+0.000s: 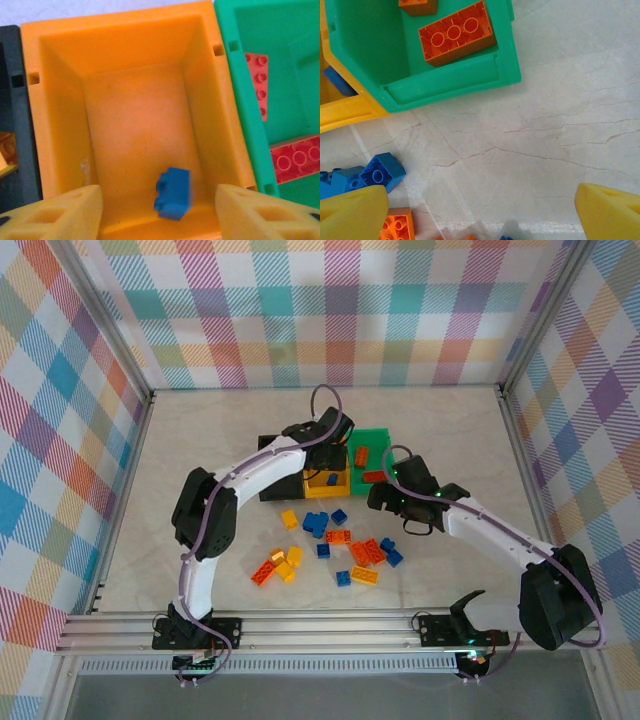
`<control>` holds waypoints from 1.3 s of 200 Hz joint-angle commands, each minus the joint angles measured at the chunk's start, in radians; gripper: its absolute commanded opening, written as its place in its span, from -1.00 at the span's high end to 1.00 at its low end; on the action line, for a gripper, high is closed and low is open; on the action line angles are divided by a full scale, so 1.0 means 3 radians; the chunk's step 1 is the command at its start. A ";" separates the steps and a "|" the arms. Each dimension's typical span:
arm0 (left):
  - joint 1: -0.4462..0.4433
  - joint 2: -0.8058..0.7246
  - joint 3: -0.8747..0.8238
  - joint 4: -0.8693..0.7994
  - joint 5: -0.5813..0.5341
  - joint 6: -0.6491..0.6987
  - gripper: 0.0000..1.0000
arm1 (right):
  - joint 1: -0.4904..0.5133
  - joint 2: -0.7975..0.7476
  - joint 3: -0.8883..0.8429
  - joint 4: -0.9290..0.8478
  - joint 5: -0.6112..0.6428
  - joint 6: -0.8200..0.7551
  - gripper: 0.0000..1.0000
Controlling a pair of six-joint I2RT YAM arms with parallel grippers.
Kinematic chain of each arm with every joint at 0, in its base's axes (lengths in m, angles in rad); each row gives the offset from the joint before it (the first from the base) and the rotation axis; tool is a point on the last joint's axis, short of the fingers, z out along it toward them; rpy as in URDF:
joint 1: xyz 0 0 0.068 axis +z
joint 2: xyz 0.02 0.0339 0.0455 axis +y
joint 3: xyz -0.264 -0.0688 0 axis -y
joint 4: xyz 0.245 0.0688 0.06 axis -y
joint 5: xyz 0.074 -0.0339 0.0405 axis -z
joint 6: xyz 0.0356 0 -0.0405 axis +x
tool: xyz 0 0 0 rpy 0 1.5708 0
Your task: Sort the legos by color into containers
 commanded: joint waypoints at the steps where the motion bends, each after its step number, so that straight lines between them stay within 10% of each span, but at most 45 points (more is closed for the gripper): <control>1: -0.0025 -0.0395 -0.0134 -0.0056 0.0047 0.0008 -0.38 | -0.0011 -0.0089 -0.0005 -0.0078 -0.0055 0.0016 -0.92; 77: -0.0137 -0.2045 -0.2230 0.0197 0.0217 -0.0440 -0.79 | -0.0007 -0.0049 -0.0015 0.0007 -0.0099 -0.0002 -0.92; 134: -0.0016 -0.1874 -0.2636 0.0799 0.0375 -0.0525 -0.79 | -0.0005 -0.0003 0.0054 -0.0005 -0.0118 0.0008 -0.92; 260: 0.0147 -0.1393 -0.2863 0.0880 0.0143 -0.0690 -0.08 | -0.0005 -0.0177 0.0048 -0.0072 0.0000 -0.0063 -0.92</control>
